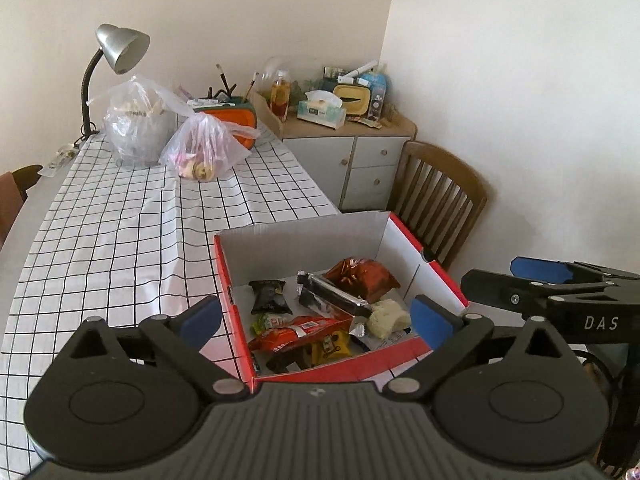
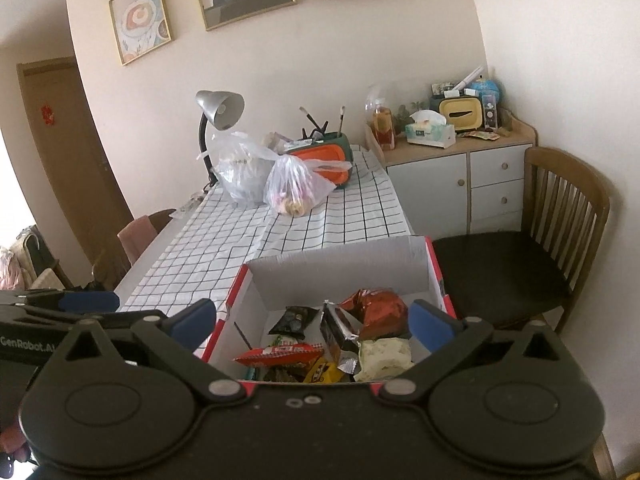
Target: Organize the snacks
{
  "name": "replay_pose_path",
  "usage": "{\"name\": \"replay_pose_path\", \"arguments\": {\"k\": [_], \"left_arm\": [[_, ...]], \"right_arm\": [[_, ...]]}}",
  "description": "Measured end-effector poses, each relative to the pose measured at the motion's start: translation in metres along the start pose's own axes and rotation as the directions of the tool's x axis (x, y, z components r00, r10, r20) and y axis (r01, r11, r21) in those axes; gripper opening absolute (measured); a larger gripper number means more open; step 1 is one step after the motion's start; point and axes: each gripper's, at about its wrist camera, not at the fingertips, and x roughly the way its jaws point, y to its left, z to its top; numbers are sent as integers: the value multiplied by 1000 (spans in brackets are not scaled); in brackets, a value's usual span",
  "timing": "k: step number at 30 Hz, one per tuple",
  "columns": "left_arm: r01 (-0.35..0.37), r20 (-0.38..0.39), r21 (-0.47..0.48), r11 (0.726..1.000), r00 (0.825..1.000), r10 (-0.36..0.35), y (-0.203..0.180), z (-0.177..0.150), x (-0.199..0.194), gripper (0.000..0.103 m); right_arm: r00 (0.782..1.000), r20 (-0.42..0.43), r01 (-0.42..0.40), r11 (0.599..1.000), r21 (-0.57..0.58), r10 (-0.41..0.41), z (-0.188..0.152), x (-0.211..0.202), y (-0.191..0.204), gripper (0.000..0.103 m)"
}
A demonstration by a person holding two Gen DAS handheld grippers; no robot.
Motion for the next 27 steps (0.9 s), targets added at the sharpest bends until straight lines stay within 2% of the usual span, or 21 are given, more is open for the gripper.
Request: {"name": "replay_pose_path", "arguments": {"k": [14, 27], "left_arm": [[-33, -10, -59, 998, 999, 33, 3, -4, -4, 102], [-29, -7, -63, 998, 1000, 28, 4, -4, -2, 101]], "right_arm": [[1000, 20, 18, 999, -30, -18, -5, -5, 7, 103], [1000, 10, 17, 999, -32, -16, -4, -3, 6, 103]]}}
